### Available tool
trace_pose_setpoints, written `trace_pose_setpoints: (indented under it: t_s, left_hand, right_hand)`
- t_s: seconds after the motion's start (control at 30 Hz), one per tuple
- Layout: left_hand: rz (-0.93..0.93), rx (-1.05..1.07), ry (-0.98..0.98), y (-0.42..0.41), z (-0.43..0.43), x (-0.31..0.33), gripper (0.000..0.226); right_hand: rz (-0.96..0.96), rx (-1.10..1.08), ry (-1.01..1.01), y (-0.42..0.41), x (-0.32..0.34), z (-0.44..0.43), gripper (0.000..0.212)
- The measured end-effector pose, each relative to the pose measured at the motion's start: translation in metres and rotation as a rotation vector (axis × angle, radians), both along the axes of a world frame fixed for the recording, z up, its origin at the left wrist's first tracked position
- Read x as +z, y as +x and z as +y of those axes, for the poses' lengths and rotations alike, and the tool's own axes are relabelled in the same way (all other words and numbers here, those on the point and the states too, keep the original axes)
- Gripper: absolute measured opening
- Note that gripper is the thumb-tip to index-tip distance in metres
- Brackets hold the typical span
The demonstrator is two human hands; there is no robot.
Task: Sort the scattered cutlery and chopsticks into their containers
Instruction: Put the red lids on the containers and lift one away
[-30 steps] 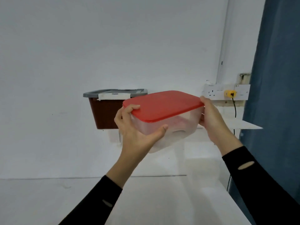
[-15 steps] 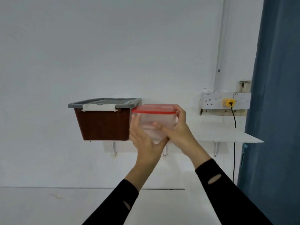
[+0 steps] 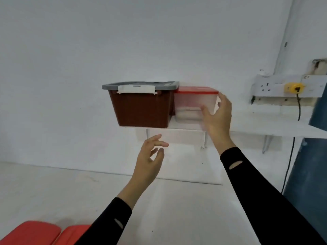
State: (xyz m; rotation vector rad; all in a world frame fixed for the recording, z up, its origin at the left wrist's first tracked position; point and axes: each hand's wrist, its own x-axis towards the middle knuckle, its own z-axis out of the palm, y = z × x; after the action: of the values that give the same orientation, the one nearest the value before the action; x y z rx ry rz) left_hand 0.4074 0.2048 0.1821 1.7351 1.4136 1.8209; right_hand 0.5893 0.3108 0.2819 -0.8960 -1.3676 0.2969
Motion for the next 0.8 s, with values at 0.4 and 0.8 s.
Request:
trace_pose_setpoints:
  t_s: [0.4,0.8]
  left_hand:
    - [-0.454,0.63,-0.509,-0.201,-0.147,-0.17,0.024]
    - [-0.754,0.661,-0.94,-0.298,-0.246,-0.249,0.047]
  right_hand:
    - [-0.729,0.68,-0.56,-0.203,-0.266,-0.12,0.036]
    - [-0.531,0.613,-1.115,-0.245,-0.34,-0.145,0.028]
